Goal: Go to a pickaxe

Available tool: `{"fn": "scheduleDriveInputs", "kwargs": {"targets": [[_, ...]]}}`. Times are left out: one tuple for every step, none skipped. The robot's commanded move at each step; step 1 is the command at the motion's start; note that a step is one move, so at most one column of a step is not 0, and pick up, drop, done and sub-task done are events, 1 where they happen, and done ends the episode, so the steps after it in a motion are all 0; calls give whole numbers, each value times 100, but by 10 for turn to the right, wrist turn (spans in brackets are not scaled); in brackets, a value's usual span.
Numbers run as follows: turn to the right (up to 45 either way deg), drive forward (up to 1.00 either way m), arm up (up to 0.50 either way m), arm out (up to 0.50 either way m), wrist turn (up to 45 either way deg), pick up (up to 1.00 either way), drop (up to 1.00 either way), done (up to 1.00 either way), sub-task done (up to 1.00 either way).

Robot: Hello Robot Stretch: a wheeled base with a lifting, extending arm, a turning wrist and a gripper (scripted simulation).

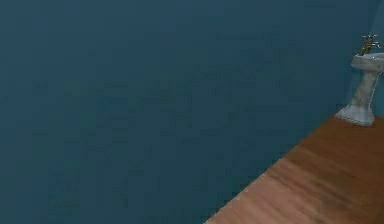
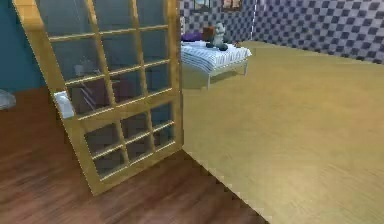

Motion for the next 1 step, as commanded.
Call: {"fn": "scheduleDriveInputs", "kwargs": {"targets": [[-390,0,0,0,0,0,0,0,0]]}}
